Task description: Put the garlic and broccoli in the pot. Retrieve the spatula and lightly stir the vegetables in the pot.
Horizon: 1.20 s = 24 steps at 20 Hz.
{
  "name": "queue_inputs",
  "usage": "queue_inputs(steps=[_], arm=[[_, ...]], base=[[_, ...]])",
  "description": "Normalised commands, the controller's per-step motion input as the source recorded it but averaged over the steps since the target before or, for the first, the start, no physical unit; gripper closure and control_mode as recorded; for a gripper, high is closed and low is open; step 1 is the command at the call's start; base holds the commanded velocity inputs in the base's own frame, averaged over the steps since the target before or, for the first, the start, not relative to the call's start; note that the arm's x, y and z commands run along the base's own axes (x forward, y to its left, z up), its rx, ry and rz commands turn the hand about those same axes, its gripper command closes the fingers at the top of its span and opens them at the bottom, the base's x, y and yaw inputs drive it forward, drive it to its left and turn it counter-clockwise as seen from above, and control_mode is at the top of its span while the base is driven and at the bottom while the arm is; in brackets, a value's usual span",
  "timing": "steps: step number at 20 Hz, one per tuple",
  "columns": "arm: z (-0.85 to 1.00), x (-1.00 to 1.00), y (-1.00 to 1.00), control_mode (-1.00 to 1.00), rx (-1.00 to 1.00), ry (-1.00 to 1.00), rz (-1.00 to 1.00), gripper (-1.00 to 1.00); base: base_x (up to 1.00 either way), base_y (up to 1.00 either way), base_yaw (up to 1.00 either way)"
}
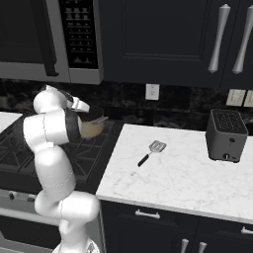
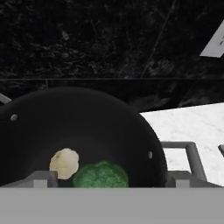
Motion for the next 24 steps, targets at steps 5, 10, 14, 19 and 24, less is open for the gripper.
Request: queue_inputs(steps=[5, 10, 14, 19, 24], arm=[[0.6, -1.0, -0.05, -1.0, 0.05, -0.08, 0.0, -1.0], [0.55, -1.0, -0.46, -1.0, 0.14, 0.0, 0.0, -1.0], [0.44, -0.87, -0.79, -1.0, 0.18, 0.16, 0.0, -1.0], [0.17, -0.27, -1.0, -1.0, 0.15, 0.31, 0.0, -1.0], [0.0, 0.18, -1.0, -1.0, 0.02, 0.35, 0.01, -1.0]], base=[[0.0, 0.0, 0.0], [0.0, 0.0, 0.0], [0.0, 0.0, 0.0], [0.0, 0.0, 0.0], [0.0, 0.0, 0.0]])
